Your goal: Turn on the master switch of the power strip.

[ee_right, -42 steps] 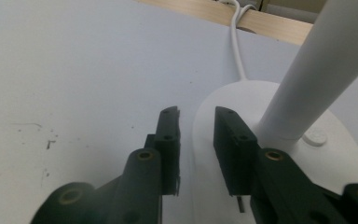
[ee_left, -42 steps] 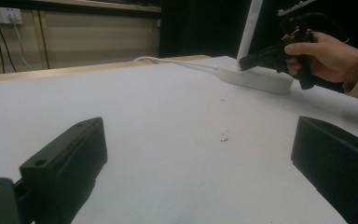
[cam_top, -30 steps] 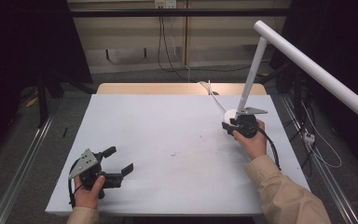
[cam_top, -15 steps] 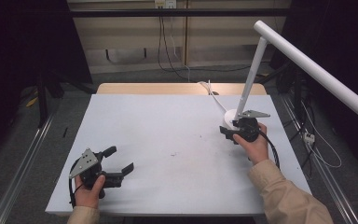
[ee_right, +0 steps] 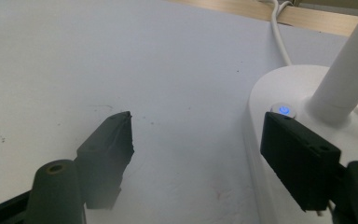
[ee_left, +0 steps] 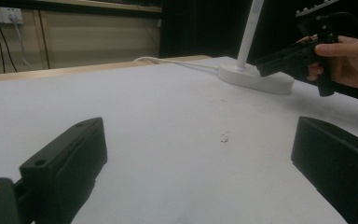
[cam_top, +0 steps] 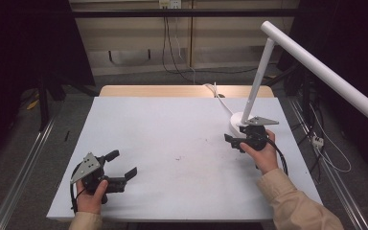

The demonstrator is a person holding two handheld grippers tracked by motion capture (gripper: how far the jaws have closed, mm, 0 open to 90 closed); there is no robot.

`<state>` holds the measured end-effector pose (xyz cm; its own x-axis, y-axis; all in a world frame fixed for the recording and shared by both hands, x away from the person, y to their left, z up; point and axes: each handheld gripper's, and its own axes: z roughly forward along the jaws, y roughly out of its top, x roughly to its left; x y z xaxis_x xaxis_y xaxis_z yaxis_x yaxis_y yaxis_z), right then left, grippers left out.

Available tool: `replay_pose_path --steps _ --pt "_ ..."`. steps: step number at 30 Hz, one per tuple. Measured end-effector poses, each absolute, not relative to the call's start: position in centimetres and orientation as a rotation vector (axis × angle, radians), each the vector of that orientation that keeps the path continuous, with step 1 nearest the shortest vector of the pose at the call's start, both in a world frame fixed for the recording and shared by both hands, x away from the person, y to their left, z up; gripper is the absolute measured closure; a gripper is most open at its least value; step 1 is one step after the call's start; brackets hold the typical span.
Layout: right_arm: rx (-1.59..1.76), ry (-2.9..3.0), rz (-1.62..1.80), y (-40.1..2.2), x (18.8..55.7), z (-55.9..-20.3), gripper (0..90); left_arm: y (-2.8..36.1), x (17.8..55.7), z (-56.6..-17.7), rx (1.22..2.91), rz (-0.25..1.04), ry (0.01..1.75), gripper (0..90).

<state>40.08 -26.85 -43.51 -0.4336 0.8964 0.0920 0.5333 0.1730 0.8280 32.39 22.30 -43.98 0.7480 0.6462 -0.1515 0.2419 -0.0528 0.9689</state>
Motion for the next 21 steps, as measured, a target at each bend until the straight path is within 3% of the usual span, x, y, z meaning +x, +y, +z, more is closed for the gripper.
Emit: replay_pose_path --steps 21 --pt "1.301 2.101 1.187 -27.0 37.1 -43.6 18.5 22.2 32.4 -44.0 1.63 0.383 0.723 3.3"
